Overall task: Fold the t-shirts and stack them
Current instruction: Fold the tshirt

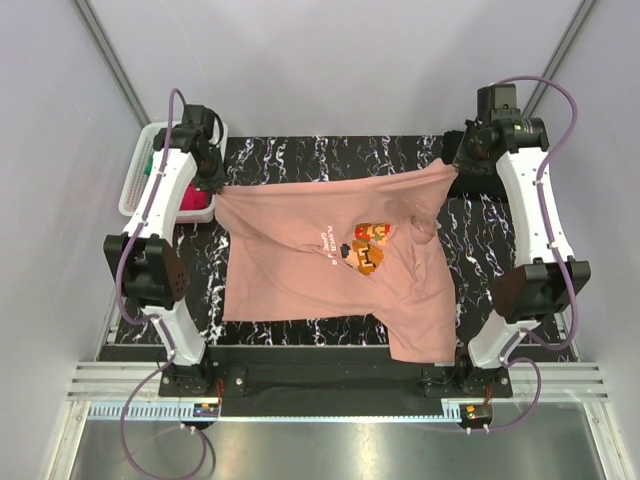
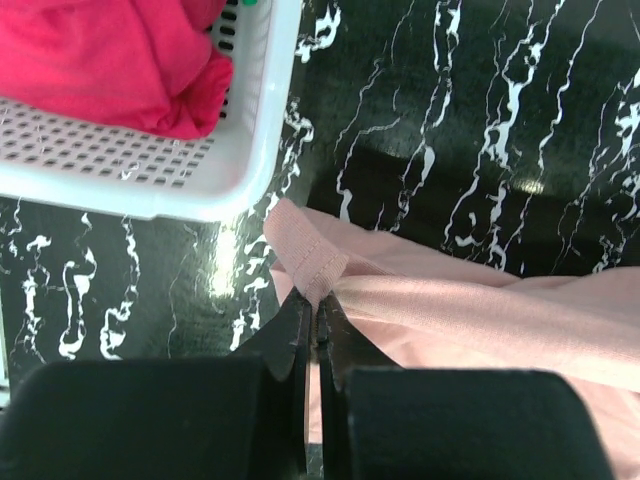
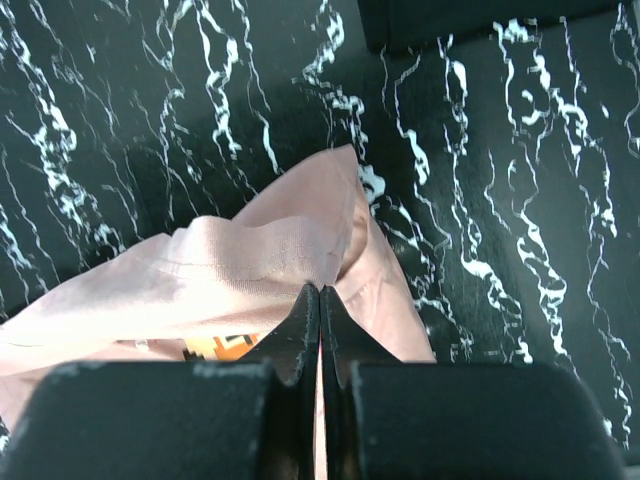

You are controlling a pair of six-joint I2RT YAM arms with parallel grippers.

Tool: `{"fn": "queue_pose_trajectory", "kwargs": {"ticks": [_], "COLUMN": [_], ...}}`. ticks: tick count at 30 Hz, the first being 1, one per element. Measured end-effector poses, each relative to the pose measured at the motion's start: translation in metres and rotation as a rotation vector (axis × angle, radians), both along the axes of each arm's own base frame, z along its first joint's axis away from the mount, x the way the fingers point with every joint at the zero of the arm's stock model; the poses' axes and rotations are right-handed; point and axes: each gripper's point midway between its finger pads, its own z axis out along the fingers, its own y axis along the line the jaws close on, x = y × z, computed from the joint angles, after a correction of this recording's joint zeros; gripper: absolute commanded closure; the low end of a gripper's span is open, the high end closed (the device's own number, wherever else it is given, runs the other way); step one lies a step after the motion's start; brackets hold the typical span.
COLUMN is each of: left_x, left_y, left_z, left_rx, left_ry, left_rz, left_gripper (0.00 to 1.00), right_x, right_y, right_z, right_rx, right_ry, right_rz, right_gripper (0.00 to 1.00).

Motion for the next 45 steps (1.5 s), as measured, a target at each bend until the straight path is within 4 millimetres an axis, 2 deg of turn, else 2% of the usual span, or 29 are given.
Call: {"fn": "queue_pose_trajectory", "kwargs": {"ticks": [8, 12, 17, 22, 30, 41, 45], "left_x": [0.018, 0.028, 0.029, 0.028, 0.024, 0.028, 0.015], "left_y": [-0.002, 0.000, 0.004, 0.004, 0.004, -0.005, -0.016], "left_z": [-0.019, -0.016, -0.011, -0.007, 0.012, 0.012, 0.002], "left_rx": [-0.028, -0.042, -0.055, -0.058, -0.064, -0.072, -0.063], "left_ry": [0.052, 0.039, 0.032, 0.025, -0.021, -0.024, 0.009], "left_rz": [-0.004, 0.002, 0.012, 0.015, 0.011, -0.009, -0.035], "left_gripper": [1.00, 1.00, 1.00, 1.00, 1.00, 1.00, 1.00], "right_x": [0.020, 0.029, 0.041, 0.040, 0.038, 0.041, 0.030], "right_y": [-0.007, -0.008, -0.014, -0.015, -0.016, -0.013, -0.014], "right_z": [0.002, -0.003, -0.007, -0.007, -0.002, 0.005, -0.003], "right_rx": [0.034, 0.062, 0.094, 0.102, 0.107, 0.128, 0.132], "right_ry": [-0.010, -0.001, 0.005, 0.006, -0.007, -0.030, -0.011], "right_rz": [-0.009, -0.002, -0.008, -0.008, -0.011, 0.005, -0.004], "right_gripper": [1.00, 1.00, 1.00, 1.00, 1.00, 1.00, 1.00]}}
